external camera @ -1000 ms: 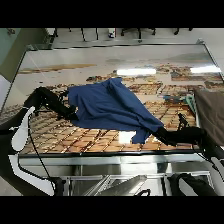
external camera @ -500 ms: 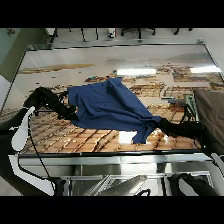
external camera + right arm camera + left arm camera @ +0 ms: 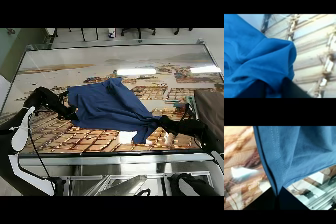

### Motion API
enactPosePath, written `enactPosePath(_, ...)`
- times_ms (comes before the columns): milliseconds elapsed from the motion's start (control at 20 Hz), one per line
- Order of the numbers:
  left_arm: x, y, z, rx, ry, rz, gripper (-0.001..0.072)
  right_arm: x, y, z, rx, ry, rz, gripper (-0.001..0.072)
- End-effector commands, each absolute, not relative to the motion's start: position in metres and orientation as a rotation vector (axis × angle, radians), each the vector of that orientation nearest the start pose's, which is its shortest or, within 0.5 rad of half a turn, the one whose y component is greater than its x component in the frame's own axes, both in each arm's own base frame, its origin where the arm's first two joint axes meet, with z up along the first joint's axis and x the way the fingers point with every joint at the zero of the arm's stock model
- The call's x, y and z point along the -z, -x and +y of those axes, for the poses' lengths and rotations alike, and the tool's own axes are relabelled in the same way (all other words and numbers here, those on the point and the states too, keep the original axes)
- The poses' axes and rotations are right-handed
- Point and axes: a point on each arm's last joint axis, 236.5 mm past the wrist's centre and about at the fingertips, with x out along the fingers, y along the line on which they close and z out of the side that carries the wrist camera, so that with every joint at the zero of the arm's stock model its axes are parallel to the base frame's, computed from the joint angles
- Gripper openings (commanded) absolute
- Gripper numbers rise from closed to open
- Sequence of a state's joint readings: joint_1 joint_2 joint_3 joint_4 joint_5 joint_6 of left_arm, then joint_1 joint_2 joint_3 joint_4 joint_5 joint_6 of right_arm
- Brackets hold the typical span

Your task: Fold the shirts.

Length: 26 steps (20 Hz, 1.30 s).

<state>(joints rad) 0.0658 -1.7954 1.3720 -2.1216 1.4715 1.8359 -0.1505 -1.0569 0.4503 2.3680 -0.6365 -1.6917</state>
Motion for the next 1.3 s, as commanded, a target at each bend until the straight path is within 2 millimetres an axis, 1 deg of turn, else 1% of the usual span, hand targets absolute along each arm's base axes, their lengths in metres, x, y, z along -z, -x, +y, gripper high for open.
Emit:
enactPosePath(0, 0.09, -0.37, -0.1, 0.511, 0.426, 1.722, 0.001, 0.095, -0.317, 0.055, 0.048, -0.831, 1.117, 0.0016)
enactPosePath(50, 0.079, -0.373, -0.11, 0.558, 0.458, 1.691, 0.001, 0.086, -0.321, 0.061, 0.021, -0.854, 1.103, 0.0015)
enactPosePath(100, 0.055, -0.381, -0.122, 0.624, 0.509, 1.614, 0.001, 0.059, -0.331, 0.07, -0.059, -0.848, 1.07, 0.0014)
enactPosePath(150, 0.016, -0.395, -0.133, 0.68, 0.574, 1.497, 0.001, 0.011, -0.345, 0.078, -0.151, -0.827, 1.002, 0.0014)
enactPosePath(200, -0.035, -0.409, -0.138, 0.73, 0.611, 1.365, 0.001, -0.054, -0.359, 0.081, -0.239, -0.794, 0.89, 0.0014)
enactPosePath(250, -0.099, -0.417, -0.139, 0.783, 0.616, 1.208, 0.001, -0.137, -0.368, 0.077, -0.31, -0.747, 0.728, 0.0014)
enactPosePath(300, -0.177, -0.416, -0.134, 0.818, 0.576, 1.013, 0.0009, -0.234, -0.366, 0.065, -0.344, -0.681, 0.528, 0.0014)
enactPosePath(350, -0.249, -0.409, -0.124, 0.787, 0.518, 0.832, 0.001, -0.321, -0.353, 0.047, -0.336, -0.592, 0.336, 0.0014)
enactPosePath(400, -0.33, -0.393, -0.11, 0.714, 0.46, 0.621, 0.001, -0.403, -0.328, 0.028, -0.291, -0.506, 0.149, 0.0015)
enactPosePath(450, -0.411, -0.363, -0.101, 0.655, 0.394, 0.388, 0.001, -0.463, -0.302, 0.017, -0.244, -0.443, 0.01, 0.0015)
enactPosePath(500, -0.484, -0.319, -0.097, 0.602, 0.317, 0.163, 0.001, -0.514, -0.273, 0.014, -0.202, -0.372, -0.112, 0.0015)
enactPosePath(550, -0.536, -0.273, -0.095, 0.539, 0.248, -0.01, 0.001, -0.549, -0.248, 0.02, -0.179, -0.3, -0.202, 0.0015)
enactPosePath(600, -0.574, -0.229, -0.097, 0.485, 0.191, -0.148, 0.001, -0.577, -0.223, 0.033, -0.176, -0.236, -0.279, 0.0015)
enactPosePath(650, -0.603, -0.189, -0.101, 0.431, 0.137, -0.27, 0.001, -0.596, -0.205, 0.046, -0.187, -0.193, -0.332, 0.0015)
enactPosePath(700, -0.617, -0.164, -0.1, 0.372, 0.106, -0.344, 0.001, -0.609, -0.191, 0.056, -0.195, -0.162, -0.369, 0.0015)
enactPosePath(750, -0.624, -0.148, -0.099, 0.317, 0.087, -0.383, 0.001, -0.615, -0.184, 0.061, -0.201, -0.15, -0.388, 0.0015)
enactPosePath(800, -0.622, -0.143, -0.098, 0.288, 0.078, -0.384, 0.001, -0.615, -0.181, 0.064, -0.208, -0.166, -0.386, 0.0015)
enactPosePath(850, -0.616, -0.146, -0.1, 0.295, 0.079, -0.355, 0.001, -0.609, -0.182, 0.067, -0.221, -0.181, -0.356, 0.0015)
enactPosePath(900, -0.607, -0.155, -0.099, 0.311, 0.094, -0.316, 0.001, -0.6, -0.186, 0.073, -0.248, -0.195, -0.312, 0.0015)
enactPosePath(950, -0.596, -0.168, -0.099, 0.345, 0.133, -0.269, 0.001, -0.589, -0.192, 0.079, -0.284, -0.208, -0.259, 0.0015)
enactPosePath(1000, -0.581, -0.187, -0.096, 0.379, 0.186, -0.211, 0.001, -0.576, -0.201, 0.08, -0.309, -0.223, -0.2, 0.0015)
enactPosePath(1100, -0.538, -0.236, -0.082, 0.41, 0.272, -0.06, 0.001, -0.555, -0.223, 0.067, -0.31, -0.271, -0.125, 0.0015)
enactPosePath(1150, -0.511, -0.263, -0.079, 0.434, 0.309, 0.028, 0.0009, -0.543, -0.236, 0.058, -0.304, -0.301, -0.09, 0.0015)
enactPosePath(1200, -0.483, -0.29, -0.078, 0.462, 0.352, 0.119, 0.0009, -0.525, -0.253, 0.048, -0.304, -0.334, -0.047, 0.0015)
enactPosePath(1250, -0.448, -0.319, -0.084, 0.502, 0.384, 0.222, 0.001, -0.502, -0.274, 0.041, -0.322, -0.386, 0.008, 0.0015)
